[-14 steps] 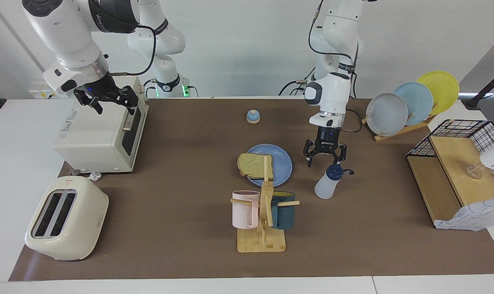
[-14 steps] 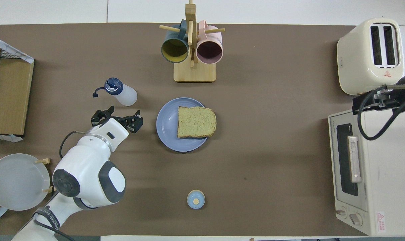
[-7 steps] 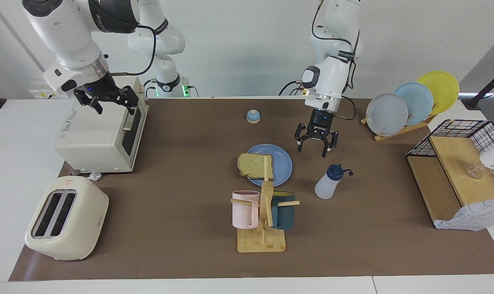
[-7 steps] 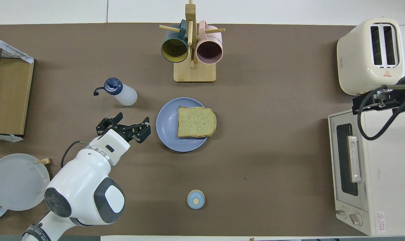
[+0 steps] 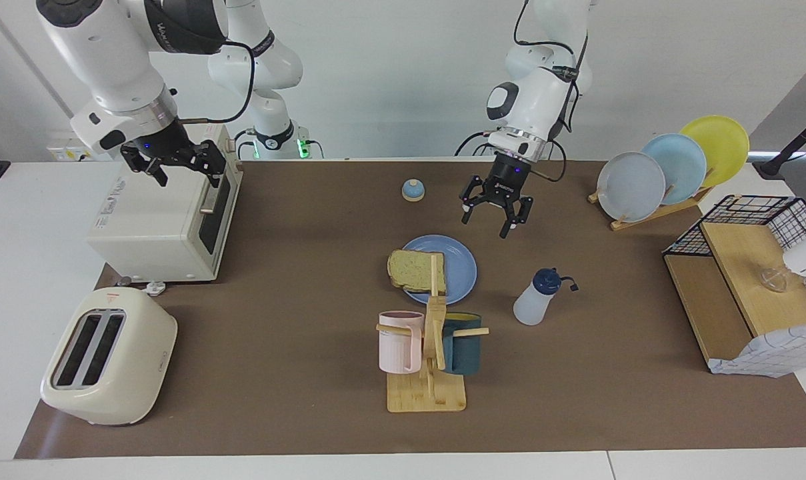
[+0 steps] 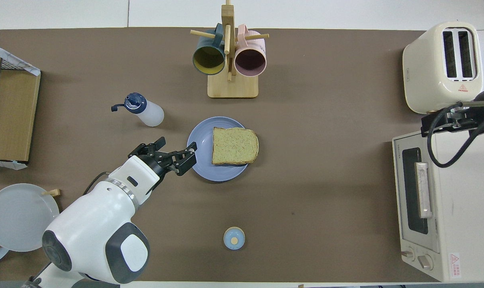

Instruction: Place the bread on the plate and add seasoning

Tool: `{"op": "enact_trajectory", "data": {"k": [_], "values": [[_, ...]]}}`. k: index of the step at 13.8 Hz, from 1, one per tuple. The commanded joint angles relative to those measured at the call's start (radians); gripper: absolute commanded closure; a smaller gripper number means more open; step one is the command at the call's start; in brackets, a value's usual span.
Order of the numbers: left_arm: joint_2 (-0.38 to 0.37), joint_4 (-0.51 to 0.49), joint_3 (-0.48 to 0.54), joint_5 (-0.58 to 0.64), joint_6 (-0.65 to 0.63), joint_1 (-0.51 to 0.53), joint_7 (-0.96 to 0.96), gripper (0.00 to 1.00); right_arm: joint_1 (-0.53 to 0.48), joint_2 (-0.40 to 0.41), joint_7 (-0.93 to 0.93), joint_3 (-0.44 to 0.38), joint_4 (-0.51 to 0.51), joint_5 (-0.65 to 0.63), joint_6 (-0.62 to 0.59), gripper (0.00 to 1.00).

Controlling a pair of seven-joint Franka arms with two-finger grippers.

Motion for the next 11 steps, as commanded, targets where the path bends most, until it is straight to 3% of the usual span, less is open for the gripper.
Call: {"op": "enact_trajectory", "data": {"k": [1, 7, 11], "values": [[-0.008, 0.055, 0.004, -0.022, -0.073, 0.008, -0.011, 0.0, -0.013, -0.016, -0.026, 0.005, -0.016, 0.02, 0.006, 0.0], [0.008, 0.245, 0.01, 0.011, -0.413, 0.164, -0.019, 0.0, -0.013, -0.016, -0.026, 0.005, -0.014, 0.02, 0.006, 0.0], [0.02, 0.392, 0.005, 0.206, -0.725, 0.303, -0.054, 0.0, -0.013, -0.016, -0.026, 0.005, -0.016, 0.02, 0.008, 0.0]]}}
